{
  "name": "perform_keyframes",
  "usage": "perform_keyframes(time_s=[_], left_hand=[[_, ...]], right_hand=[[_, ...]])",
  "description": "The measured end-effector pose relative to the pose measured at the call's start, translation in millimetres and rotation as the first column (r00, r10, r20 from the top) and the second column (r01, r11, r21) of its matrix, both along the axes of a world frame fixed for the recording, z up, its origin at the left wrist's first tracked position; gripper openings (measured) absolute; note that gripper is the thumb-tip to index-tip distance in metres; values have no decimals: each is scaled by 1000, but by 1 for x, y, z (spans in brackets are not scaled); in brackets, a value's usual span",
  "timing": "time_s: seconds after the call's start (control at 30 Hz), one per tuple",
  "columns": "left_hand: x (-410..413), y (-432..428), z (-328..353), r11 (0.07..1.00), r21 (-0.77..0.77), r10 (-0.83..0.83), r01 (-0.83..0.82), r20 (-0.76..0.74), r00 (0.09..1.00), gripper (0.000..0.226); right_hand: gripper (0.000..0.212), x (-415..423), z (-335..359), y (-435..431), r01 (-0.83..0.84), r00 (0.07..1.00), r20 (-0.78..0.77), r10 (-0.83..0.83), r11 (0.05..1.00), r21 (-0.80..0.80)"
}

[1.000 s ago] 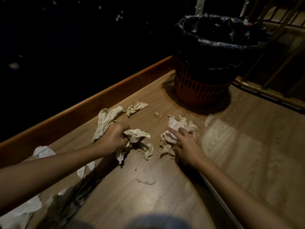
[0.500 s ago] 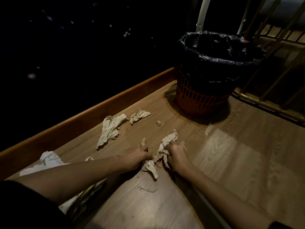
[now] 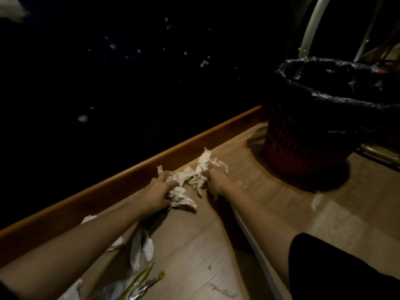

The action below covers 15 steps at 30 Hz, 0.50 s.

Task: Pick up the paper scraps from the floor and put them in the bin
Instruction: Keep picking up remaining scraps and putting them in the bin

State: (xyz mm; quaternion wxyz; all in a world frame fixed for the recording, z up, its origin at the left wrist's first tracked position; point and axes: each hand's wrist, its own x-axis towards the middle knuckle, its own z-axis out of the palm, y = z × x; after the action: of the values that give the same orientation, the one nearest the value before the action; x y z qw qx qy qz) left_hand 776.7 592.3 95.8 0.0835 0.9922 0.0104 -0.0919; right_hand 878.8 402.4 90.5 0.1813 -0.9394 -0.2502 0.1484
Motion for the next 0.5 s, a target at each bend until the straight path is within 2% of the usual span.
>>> perform_keyframes(time_s=[0.03, 0.1, 0.2, 0.27, 0.37, 0.5], left_hand=[[2, 2, -5, 1000, -23, 3, -4, -52, 999, 58], [7, 0, -10, 999, -36, 4, -8, -104, 995, 59], [13, -7, -8, 999, -39, -19, 19, -8, 1000, 39], [13, -17, -5, 999, -42, -7, 8, 34, 999, 27], [8, -35, -3, 998, -57, -20, 21, 20, 1000, 20], [8, -48, 0, 990, -129, -50, 61, 87, 995, 21]], right_hand=[[44, -5, -8, 0, -10, 1000, 11, 10, 999, -47], [50, -22, -21, -1, 16, 990, 139, -10, 999, -45], [41, -51, -31, -7, 54, 957, 280, -75, 995, 81], [37, -63, -35, -13, 37, 951, 301, -68, 994, 107], [38, -61, -32, -26, 61, 959, 260, -110, 980, 190], [34, -22, -13, -55, 218, 903, 298, -309, 928, 303]])
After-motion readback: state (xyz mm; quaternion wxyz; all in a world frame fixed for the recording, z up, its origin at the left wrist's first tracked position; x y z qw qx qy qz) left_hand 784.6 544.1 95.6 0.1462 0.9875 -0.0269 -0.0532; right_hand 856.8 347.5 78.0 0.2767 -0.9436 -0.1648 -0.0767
